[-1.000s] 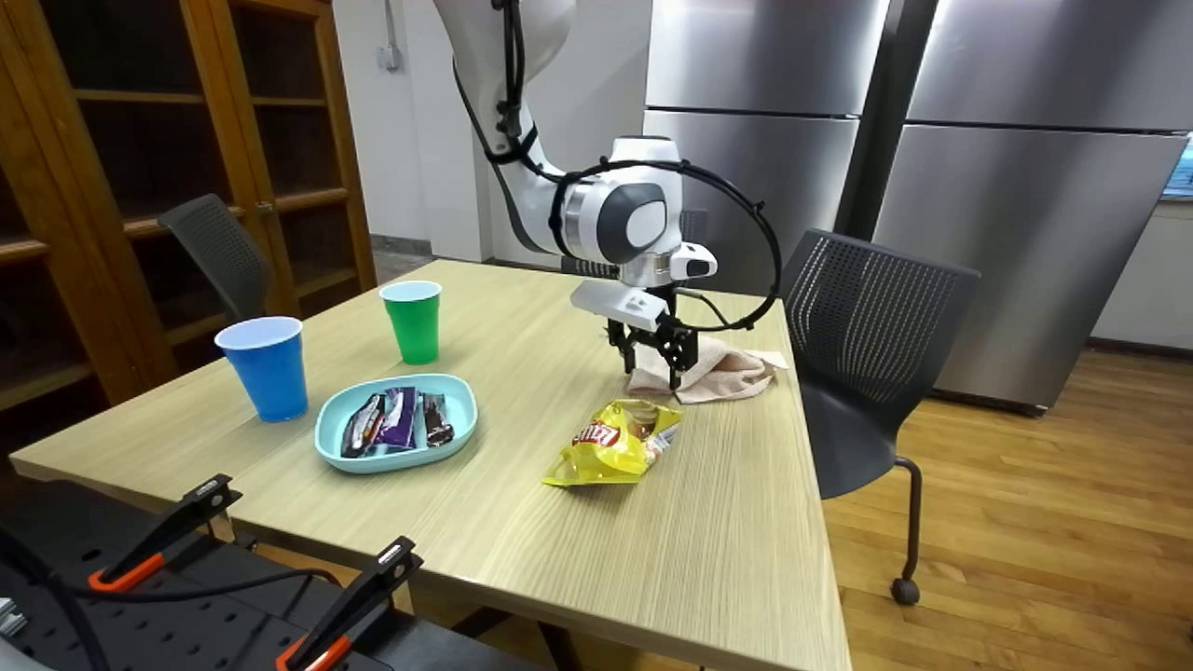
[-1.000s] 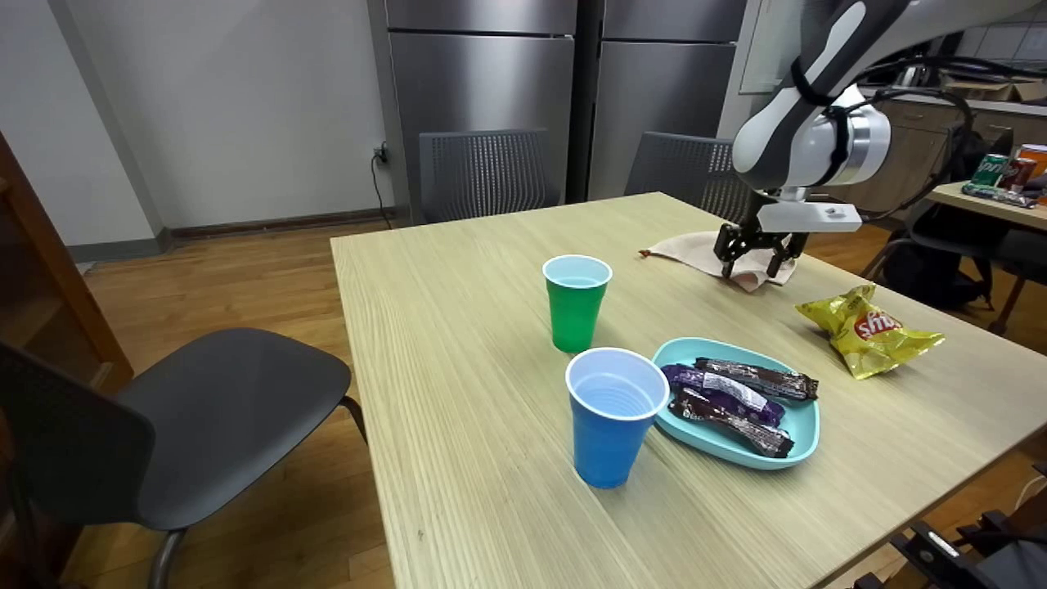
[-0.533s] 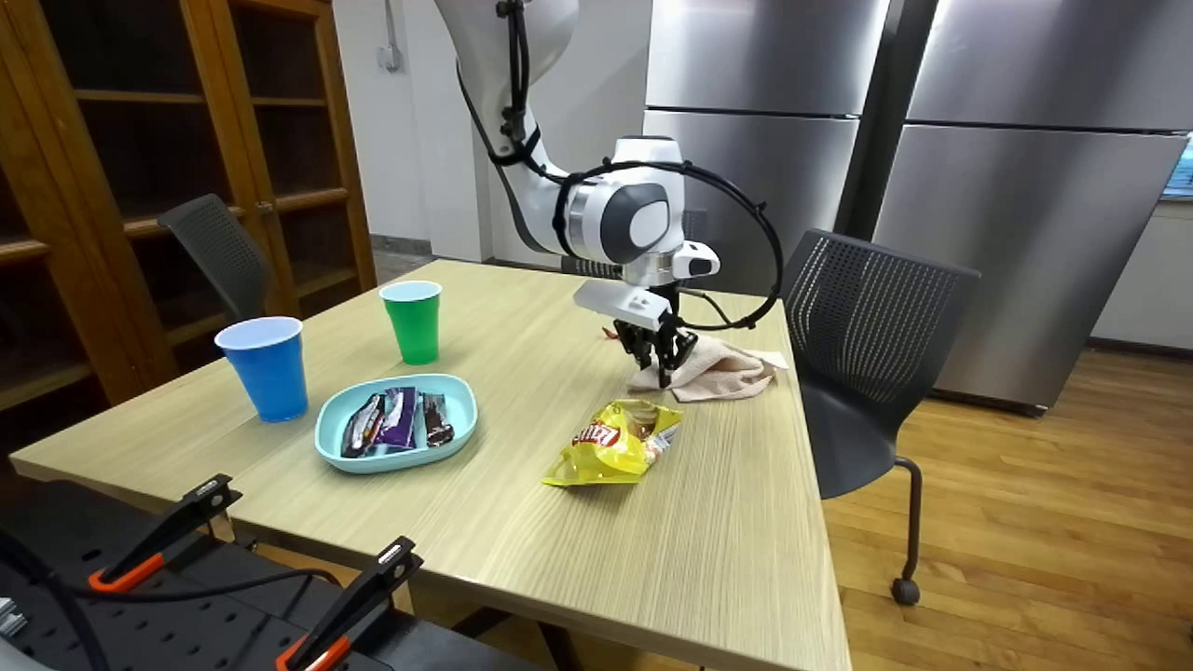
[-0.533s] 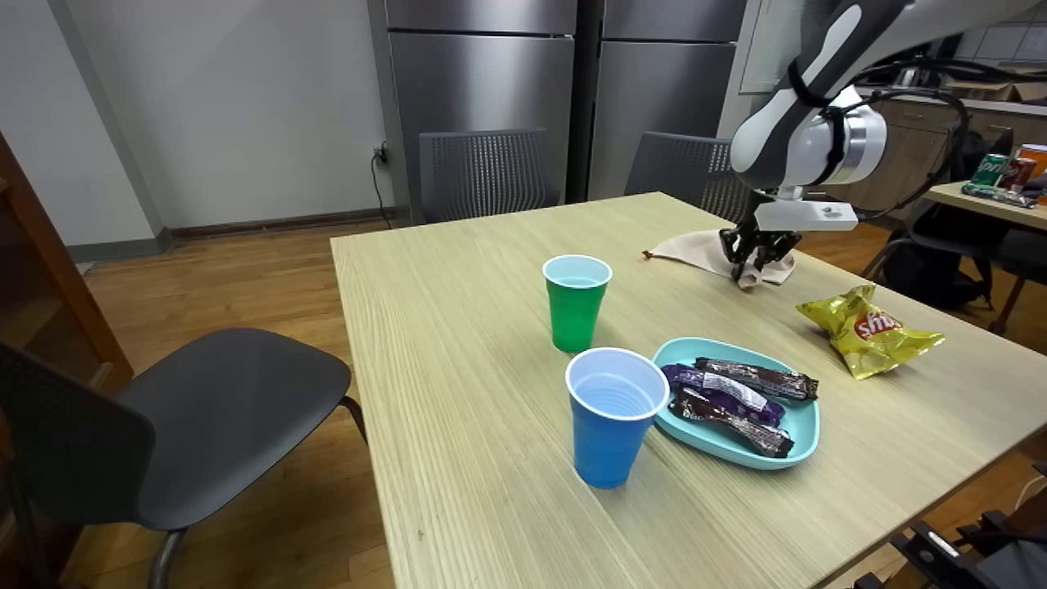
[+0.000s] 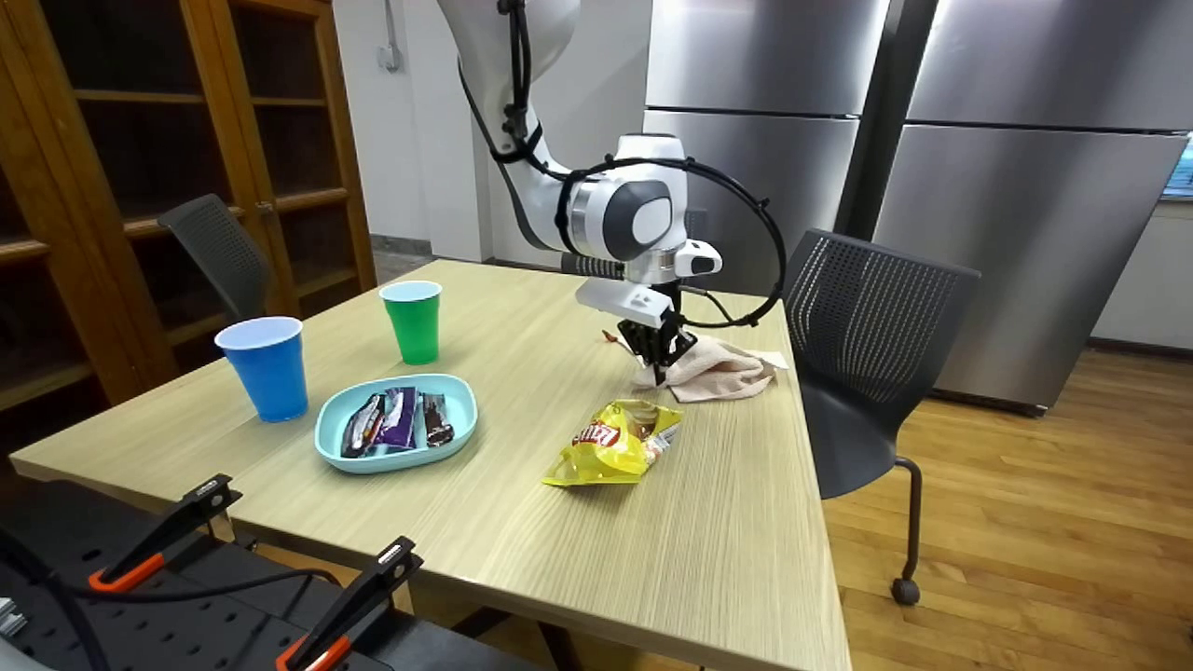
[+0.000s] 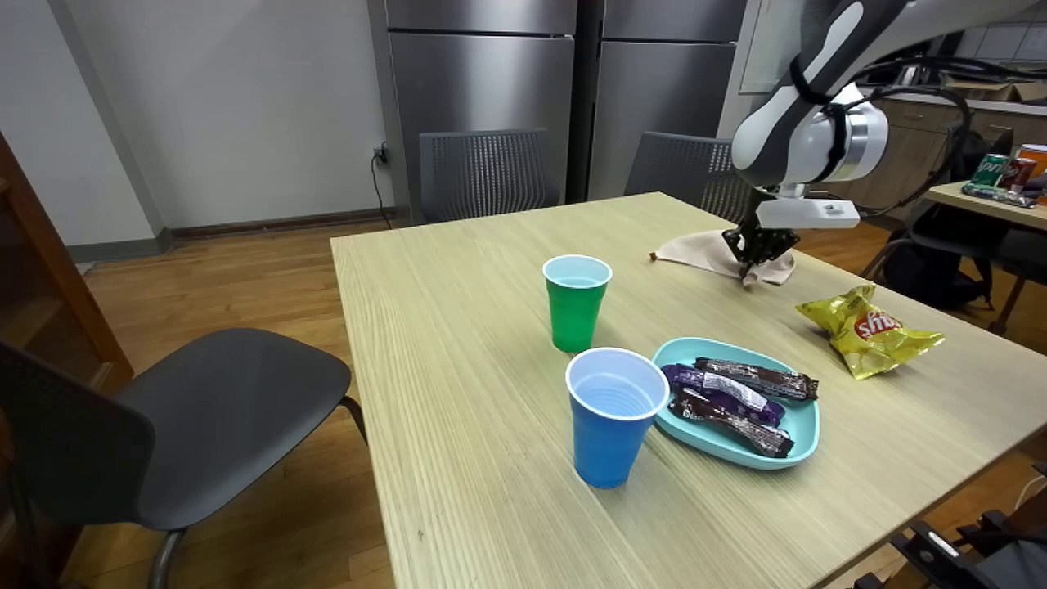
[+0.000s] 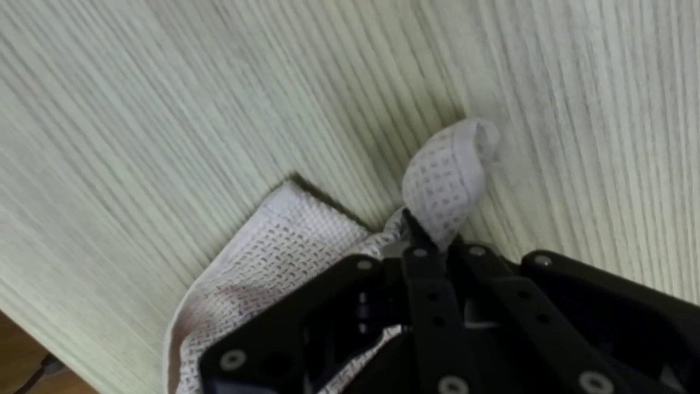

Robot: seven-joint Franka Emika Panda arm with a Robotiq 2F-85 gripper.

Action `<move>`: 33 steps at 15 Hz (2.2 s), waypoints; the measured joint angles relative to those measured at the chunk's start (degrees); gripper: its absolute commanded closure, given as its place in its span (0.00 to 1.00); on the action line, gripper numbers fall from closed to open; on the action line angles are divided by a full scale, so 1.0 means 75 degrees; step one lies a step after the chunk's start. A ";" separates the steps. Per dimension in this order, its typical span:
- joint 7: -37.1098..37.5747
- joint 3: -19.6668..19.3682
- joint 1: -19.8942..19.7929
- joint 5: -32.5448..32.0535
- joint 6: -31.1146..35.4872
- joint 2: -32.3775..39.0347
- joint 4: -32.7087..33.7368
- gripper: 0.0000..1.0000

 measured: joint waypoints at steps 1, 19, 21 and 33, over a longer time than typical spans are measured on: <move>0.0000 -0.0019 0.0001 -0.0024 -0.0054 -0.0017 -0.0003 0.99; -0.0908 0.0341 0.0085 -0.0850 -0.0926 -0.2384 -0.1939 0.99; -0.1013 0.0403 0.0089 -0.0851 -0.0961 -0.2674 -0.2215 0.99; -0.1496 0.0858 0.0109 -0.0841 -0.1708 -0.3840 -0.3234 0.99</move>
